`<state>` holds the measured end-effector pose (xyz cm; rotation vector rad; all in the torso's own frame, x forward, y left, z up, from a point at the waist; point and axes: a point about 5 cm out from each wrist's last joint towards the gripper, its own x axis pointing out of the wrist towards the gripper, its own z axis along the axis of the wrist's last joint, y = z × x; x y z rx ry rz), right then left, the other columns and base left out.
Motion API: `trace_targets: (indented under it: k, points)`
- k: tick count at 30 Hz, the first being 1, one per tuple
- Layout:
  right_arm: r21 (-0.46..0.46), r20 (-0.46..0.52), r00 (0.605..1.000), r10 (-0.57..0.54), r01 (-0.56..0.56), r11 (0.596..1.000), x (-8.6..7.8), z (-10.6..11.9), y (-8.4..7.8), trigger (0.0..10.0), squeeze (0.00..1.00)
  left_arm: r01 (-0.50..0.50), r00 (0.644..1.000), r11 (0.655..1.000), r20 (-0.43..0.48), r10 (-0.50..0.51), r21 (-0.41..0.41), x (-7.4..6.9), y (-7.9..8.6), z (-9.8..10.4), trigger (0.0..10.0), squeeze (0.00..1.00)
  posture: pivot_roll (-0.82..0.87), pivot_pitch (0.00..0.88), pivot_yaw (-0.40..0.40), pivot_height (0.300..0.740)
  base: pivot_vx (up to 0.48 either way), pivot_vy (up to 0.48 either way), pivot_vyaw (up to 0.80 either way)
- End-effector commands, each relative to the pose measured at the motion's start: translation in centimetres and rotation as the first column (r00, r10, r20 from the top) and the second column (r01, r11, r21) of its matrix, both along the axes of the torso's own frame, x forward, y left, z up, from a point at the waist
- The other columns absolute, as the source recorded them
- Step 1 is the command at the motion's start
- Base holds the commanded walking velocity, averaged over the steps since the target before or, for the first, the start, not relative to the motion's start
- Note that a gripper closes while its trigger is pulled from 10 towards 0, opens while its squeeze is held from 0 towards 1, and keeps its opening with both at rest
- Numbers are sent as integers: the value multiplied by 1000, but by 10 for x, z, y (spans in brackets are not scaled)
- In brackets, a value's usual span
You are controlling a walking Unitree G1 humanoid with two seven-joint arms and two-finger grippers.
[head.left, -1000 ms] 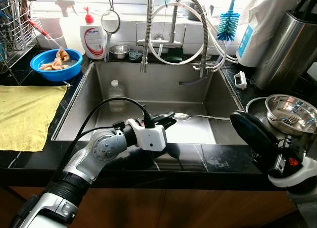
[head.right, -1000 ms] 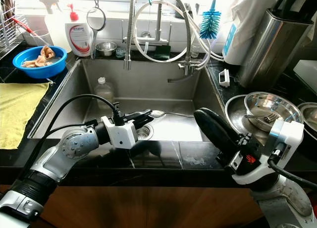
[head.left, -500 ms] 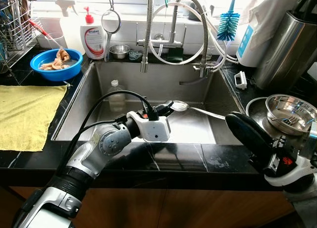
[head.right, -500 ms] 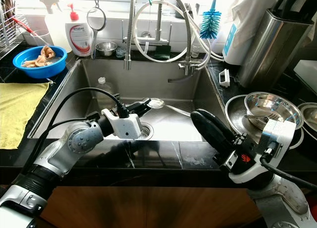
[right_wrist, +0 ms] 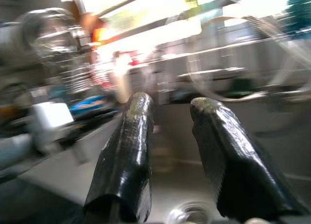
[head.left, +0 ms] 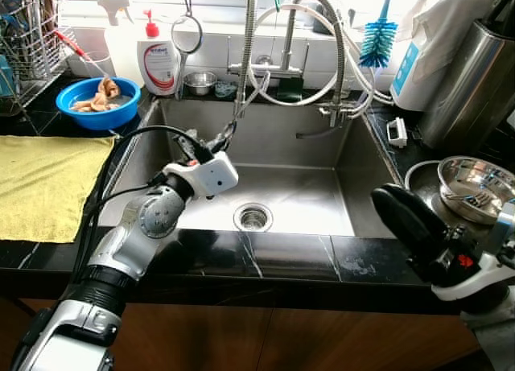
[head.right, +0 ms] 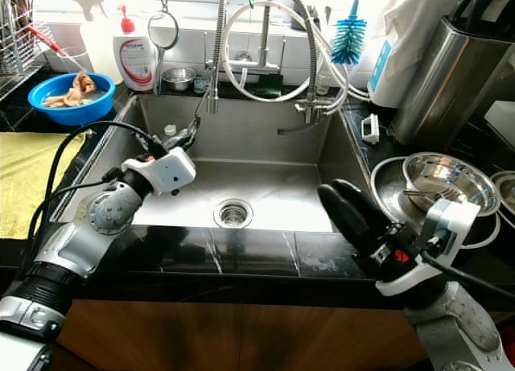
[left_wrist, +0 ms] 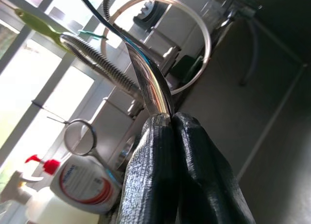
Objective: Kitchen organization
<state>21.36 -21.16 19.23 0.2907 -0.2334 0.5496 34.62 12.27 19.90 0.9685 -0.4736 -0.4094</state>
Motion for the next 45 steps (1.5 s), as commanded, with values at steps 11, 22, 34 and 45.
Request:
trace_targets:
  k: [11,22,34,45]
  points:
    - [45,-16,917,-398,398,916,8,-3,-35,10000,0,-5,994,994,-105,-7,-114,4,1,-1,10000,0,23,0,-55,719,0,0,0]
    - [85,43,863,-503,499,863,12,15,-32,10000,0,-62,882,884,-440,-169,-463,9,-1,-11,10000,0,18,0,-38,719,0,0,0]
    - [-99,124,625,-771,781,617,8,19,-53,10000,0,-234,759,825,-627,-175,-514,14,9,-27,10000,0,10,0,-26,719,0,0,0]
    - [-101,104,599,-794,800,591,7,13,-49,10000,0,-253,736,813,-650,-191,-525,12,6,-26,10000,1000,9,0,-24,719,0,0,0]
